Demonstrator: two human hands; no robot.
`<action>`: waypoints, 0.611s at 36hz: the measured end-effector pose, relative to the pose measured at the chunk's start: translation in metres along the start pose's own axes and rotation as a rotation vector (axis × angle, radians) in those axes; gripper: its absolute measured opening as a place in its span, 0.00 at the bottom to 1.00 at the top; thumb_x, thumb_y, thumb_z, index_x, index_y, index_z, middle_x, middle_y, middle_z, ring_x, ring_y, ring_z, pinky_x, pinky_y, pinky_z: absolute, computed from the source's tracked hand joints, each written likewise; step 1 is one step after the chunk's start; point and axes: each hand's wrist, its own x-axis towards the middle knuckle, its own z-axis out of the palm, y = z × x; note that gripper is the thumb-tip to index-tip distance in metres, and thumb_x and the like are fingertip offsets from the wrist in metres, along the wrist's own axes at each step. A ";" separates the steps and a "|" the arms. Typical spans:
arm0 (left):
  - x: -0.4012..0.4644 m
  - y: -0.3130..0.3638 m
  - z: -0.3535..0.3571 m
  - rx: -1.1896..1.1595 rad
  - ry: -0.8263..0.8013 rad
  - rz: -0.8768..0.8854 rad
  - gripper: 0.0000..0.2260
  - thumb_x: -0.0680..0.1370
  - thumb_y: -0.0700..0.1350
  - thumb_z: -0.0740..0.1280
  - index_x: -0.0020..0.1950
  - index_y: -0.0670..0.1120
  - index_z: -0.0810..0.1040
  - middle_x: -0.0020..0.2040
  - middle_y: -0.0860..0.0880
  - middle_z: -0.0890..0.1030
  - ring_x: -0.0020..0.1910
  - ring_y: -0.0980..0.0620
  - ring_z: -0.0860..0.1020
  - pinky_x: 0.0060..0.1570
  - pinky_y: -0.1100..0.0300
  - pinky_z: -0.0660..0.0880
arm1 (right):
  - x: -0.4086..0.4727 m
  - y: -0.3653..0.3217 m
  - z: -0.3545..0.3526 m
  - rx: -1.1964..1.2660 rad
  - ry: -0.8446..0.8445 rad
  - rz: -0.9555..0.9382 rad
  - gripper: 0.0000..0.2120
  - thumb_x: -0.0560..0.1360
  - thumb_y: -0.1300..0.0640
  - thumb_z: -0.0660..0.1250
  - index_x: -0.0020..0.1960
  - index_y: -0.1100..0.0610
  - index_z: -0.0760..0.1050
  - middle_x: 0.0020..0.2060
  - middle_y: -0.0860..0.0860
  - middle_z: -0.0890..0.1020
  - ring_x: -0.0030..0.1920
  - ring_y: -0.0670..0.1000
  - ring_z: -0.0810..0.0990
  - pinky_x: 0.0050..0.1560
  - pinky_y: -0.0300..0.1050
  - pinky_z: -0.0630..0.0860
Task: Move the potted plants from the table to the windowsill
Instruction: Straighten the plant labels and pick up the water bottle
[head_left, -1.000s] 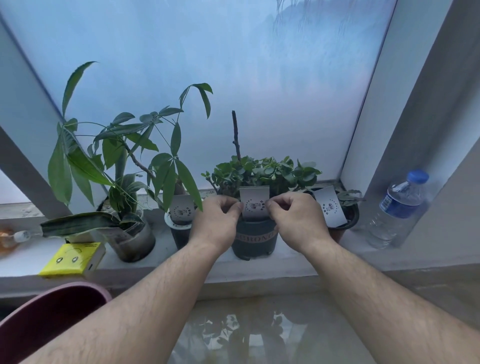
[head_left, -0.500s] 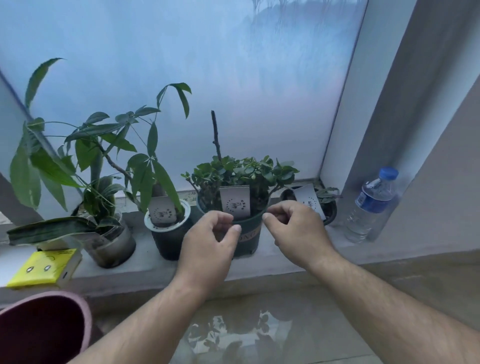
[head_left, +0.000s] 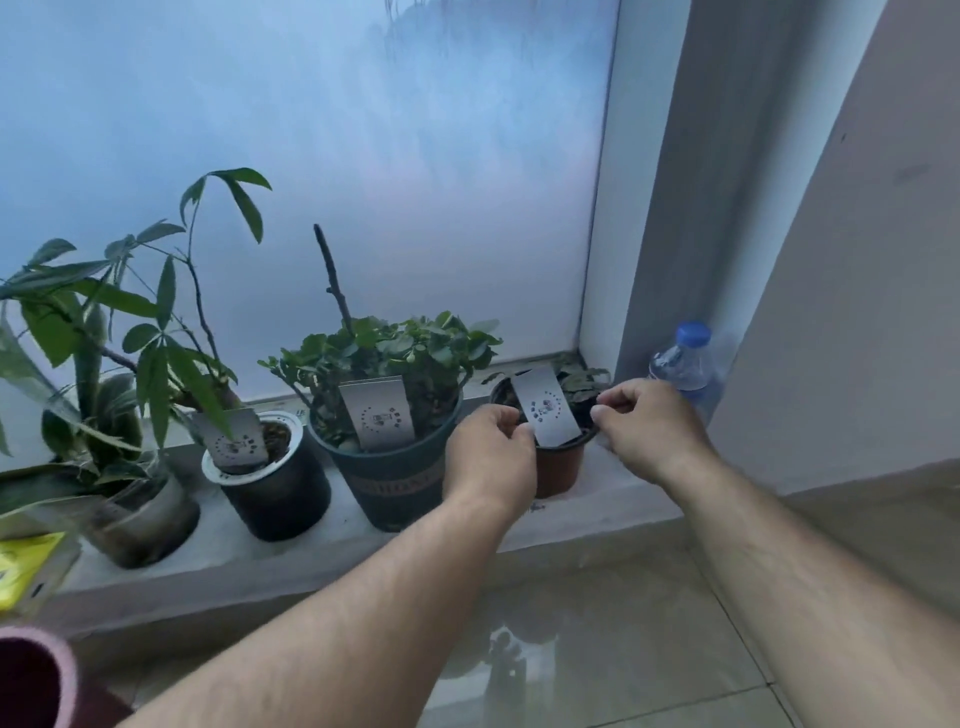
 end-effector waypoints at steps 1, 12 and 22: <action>0.006 0.002 0.005 0.027 0.014 -0.004 0.06 0.79 0.49 0.67 0.54 0.52 0.79 0.51 0.48 0.84 0.48 0.45 0.84 0.50 0.44 0.83 | 0.003 0.002 0.002 -0.015 -0.007 0.000 0.04 0.77 0.55 0.70 0.48 0.52 0.83 0.45 0.50 0.86 0.46 0.52 0.84 0.50 0.46 0.80; 0.040 0.017 0.025 0.311 0.112 -0.032 0.13 0.79 0.47 0.66 0.41 0.43 0.85 0.38 0.44 0.85 0.38 0.45 0.83 0.43 0.54 0.81 | 0.015 0.005 0.018 -0.103 -0.076 0.003 0.10 0.75 0.57 0.68 0.39 0.57 0.86 0.37 0.51 0.87 0.40 0.52 0.84 0.39 0.43 0.77; 0.045 0.018 0.026 0.209 0.098 -0.028 0.11 0.79 0.47 0.67 0.39 0.47 0.82 0.41 0.47 0.85 0.40 0.47 0.82 0.42 0.58 0.77 | 0.012 0.003 0.016 -0.063 -0.107 0.015 0.09 0.74 0.54 0.69 0.37 0.53 0.84 0.37 0.48 0.86 0.41 0.51 0.83 0.43 0.43 0.78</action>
